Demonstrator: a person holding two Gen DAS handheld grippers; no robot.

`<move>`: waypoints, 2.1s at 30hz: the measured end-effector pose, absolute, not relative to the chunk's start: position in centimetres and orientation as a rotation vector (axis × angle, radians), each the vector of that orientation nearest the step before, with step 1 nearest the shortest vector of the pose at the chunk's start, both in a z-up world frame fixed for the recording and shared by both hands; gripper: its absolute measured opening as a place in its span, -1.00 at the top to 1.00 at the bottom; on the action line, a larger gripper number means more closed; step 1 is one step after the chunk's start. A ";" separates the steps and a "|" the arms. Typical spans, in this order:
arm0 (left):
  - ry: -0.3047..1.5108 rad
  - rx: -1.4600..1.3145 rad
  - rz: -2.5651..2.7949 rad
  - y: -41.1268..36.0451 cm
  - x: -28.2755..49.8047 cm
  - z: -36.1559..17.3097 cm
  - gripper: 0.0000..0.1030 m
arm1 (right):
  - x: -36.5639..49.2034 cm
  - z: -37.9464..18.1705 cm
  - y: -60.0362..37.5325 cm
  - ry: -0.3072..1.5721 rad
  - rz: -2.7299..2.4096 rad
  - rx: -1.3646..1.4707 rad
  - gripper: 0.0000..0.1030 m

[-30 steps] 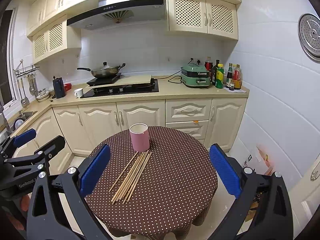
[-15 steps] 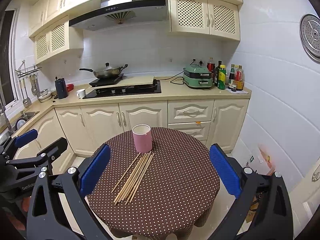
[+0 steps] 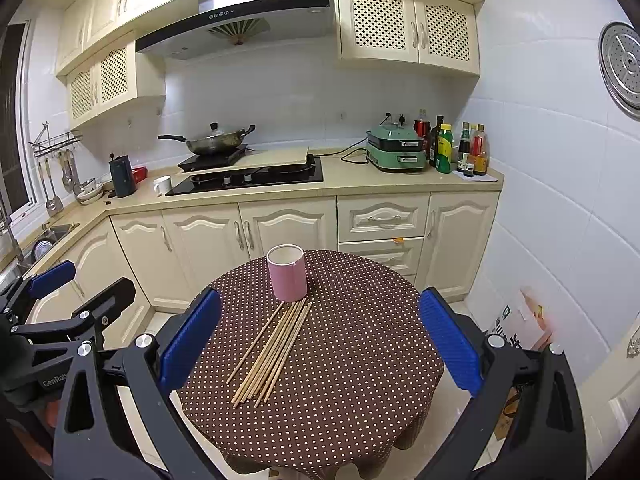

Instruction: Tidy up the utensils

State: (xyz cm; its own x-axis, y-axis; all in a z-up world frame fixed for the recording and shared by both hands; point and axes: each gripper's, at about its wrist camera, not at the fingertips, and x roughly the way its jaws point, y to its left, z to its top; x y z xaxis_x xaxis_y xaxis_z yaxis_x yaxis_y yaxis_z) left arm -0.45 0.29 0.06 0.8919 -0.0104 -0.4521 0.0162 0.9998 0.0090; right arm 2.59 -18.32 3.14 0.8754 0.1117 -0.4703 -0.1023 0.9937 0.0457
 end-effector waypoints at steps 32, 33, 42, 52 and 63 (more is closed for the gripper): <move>0.462 0.011 -0.027 0.2 -0.9 0.3 -0.89 | 2.3 3.0 -18.0 0.501 0.109 0.029 -0.85; 0.463 0.014 -0.029 0.2 -0.9 0.3 -0.89 | 2.2 3.0 -18.0 0.502 0.109 0.030 -0.85; 0.466 0.014 -0.036 0.1 -1.1 0.2 -0.88 | 2.0 2.8 -17.8 0.518 0.117 0.056 -0.85; 0.486 0.008 -0.025 0.3 -1.7 0.1 -0.88 | 1.8 2.9 -17.9 0.531 0.122 0.073 -0.85; 0.589 0.004 -0.012 0.7 -1.8 -1.6 -0.88 | 1.4 1.0 -17.6 0.636 0.135 0.115 -0.85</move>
State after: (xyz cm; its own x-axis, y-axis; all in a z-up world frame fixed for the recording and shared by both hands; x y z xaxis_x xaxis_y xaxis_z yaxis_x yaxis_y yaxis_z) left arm -1.83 0.73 -1.58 0.8312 -0.0100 -0.5559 0.0122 0.9999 0.0002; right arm 1.44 -17.60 0.99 0.7960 0.1604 -0.5837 -0.0900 0.9849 0.1480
